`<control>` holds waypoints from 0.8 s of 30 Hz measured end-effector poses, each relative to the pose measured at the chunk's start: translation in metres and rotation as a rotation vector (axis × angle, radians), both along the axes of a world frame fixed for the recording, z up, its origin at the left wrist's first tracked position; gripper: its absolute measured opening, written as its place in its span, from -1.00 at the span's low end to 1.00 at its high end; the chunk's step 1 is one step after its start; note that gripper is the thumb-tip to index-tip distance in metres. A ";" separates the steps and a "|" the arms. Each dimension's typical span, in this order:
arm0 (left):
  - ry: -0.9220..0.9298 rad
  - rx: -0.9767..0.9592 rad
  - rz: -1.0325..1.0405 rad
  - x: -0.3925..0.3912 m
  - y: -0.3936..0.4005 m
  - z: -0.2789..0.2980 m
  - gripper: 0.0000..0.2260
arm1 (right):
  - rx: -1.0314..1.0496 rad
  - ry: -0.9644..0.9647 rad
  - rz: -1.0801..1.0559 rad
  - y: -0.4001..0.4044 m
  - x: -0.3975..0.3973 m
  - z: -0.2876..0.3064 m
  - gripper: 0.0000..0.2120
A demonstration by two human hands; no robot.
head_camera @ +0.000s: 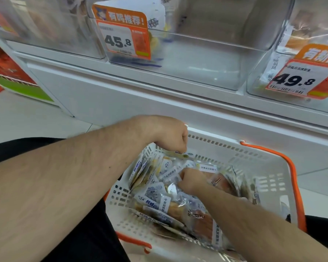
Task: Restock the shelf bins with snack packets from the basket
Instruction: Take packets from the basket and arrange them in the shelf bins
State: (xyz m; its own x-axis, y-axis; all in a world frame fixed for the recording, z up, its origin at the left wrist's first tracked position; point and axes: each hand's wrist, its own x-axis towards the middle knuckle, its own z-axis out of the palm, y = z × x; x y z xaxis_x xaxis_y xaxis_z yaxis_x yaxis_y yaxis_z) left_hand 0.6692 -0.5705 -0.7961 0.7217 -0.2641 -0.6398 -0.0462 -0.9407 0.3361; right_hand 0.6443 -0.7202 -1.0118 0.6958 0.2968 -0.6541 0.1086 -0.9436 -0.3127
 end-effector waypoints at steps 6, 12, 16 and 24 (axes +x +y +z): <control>0.000 -0.005 0.009 0.001 0.000 0.000 -0.76 | 0.027 0.007 -0.048 0.001 0.000 0.002 -0.90; -0.027 -0.027 0.030 0.002 0.002 0.001 -0.78 | 0.119 0.019 -0.080 0.005 0.017 0.024 -0.87; -0.053 -0.046 0.042 0.004 0.006 0.005 -0.78 | 0.224 -0.073 -0.006 0.000 0.040 0.068 -0.78; -0.214 -0.251 0.241 0.017 0.020 0.011 -0.78 | 0.460 -0.155 0.009 -0.024 0.077 0.183 -0.72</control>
